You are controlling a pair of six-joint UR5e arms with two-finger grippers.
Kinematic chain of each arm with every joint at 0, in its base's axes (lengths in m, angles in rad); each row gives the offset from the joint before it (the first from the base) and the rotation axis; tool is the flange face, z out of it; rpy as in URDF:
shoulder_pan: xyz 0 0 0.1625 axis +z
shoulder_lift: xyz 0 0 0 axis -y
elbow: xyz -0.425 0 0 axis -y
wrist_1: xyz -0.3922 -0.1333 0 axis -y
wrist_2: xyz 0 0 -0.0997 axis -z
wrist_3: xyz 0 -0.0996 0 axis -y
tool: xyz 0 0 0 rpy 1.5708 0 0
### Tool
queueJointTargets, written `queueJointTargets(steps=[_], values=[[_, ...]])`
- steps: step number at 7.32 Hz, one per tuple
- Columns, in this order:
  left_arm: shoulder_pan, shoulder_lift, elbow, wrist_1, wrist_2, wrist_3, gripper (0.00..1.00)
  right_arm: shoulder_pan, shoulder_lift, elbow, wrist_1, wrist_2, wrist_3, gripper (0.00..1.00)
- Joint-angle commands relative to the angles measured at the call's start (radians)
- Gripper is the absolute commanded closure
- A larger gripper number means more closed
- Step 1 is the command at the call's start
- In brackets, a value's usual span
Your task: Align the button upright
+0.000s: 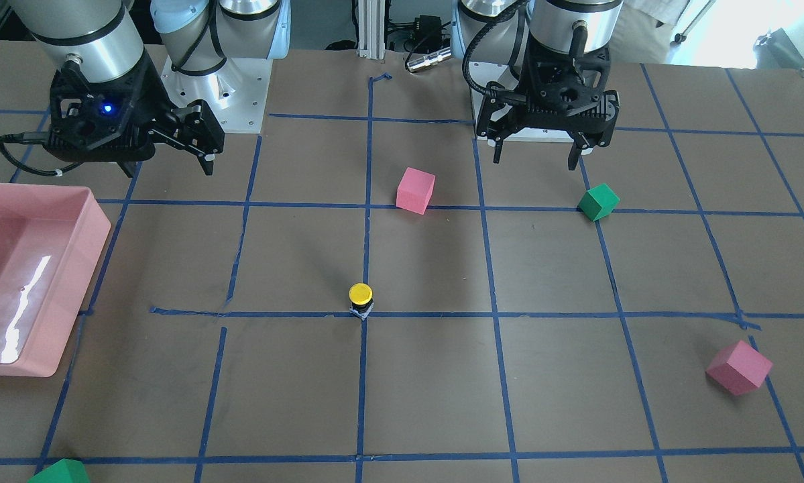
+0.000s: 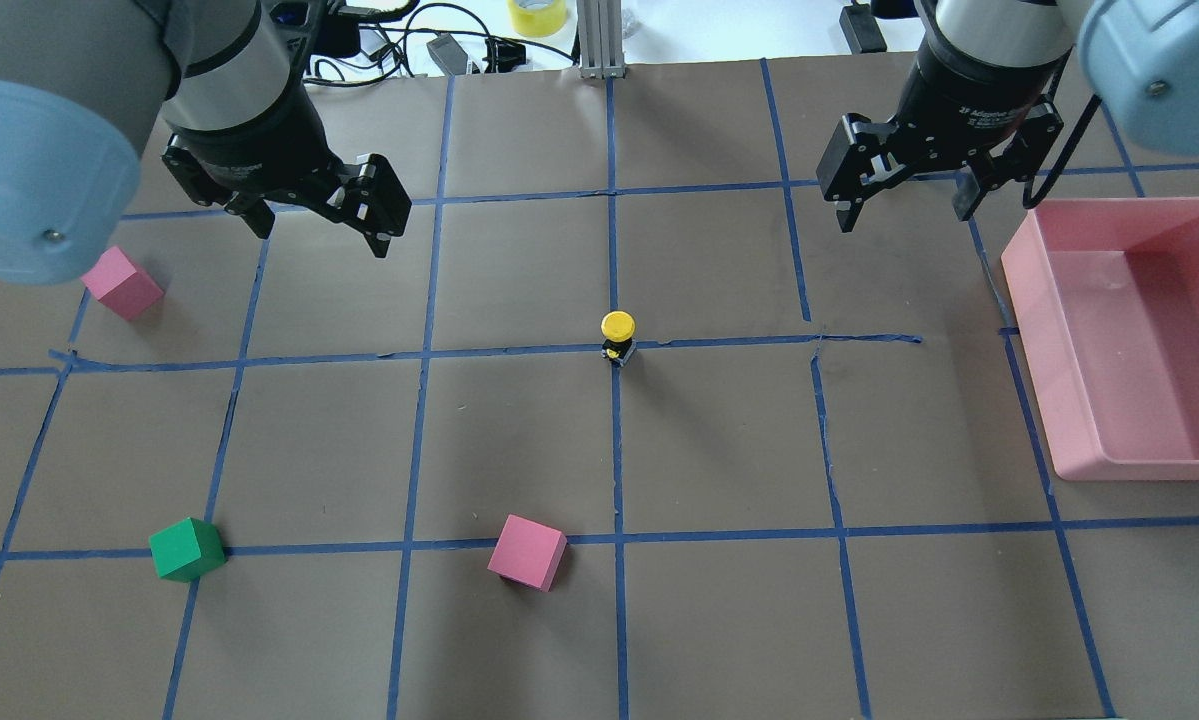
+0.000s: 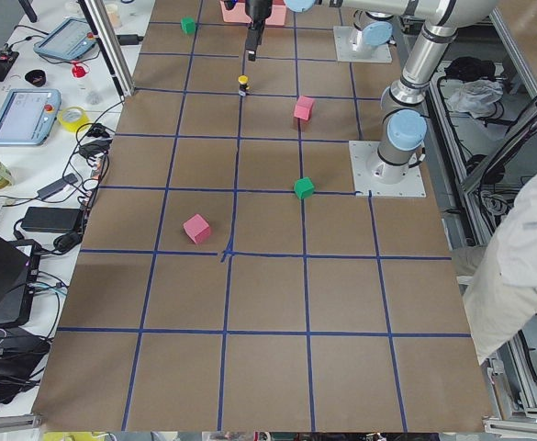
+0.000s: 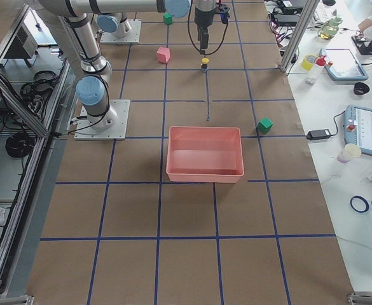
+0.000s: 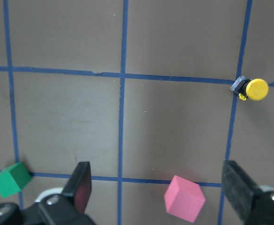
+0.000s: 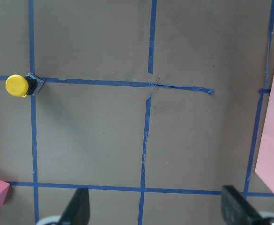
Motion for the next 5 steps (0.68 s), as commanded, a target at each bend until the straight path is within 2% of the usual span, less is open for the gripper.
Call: queueJointTargets(steps=[1, 2, 5], values=[[0.012, 0.0, 0.006, 0.002, -0.05, 0.003, 0.0, 0.0, 0.001, 0.0, -0.001, 0.0, -0.005, 0.0], [0.046, -0.001, 0.013, -0.004, -0.082, -0.006, 0.0, 0.0, 0.0, 0.0, -0.001, 0.002, -0.002, 0.0], [0.046, 0.002, -0.003, -0.004, -0.113, -0.017, 0.0, 0.0, 0.012, 0.003, -0.021, 0.003, -0.001, 0.0]])
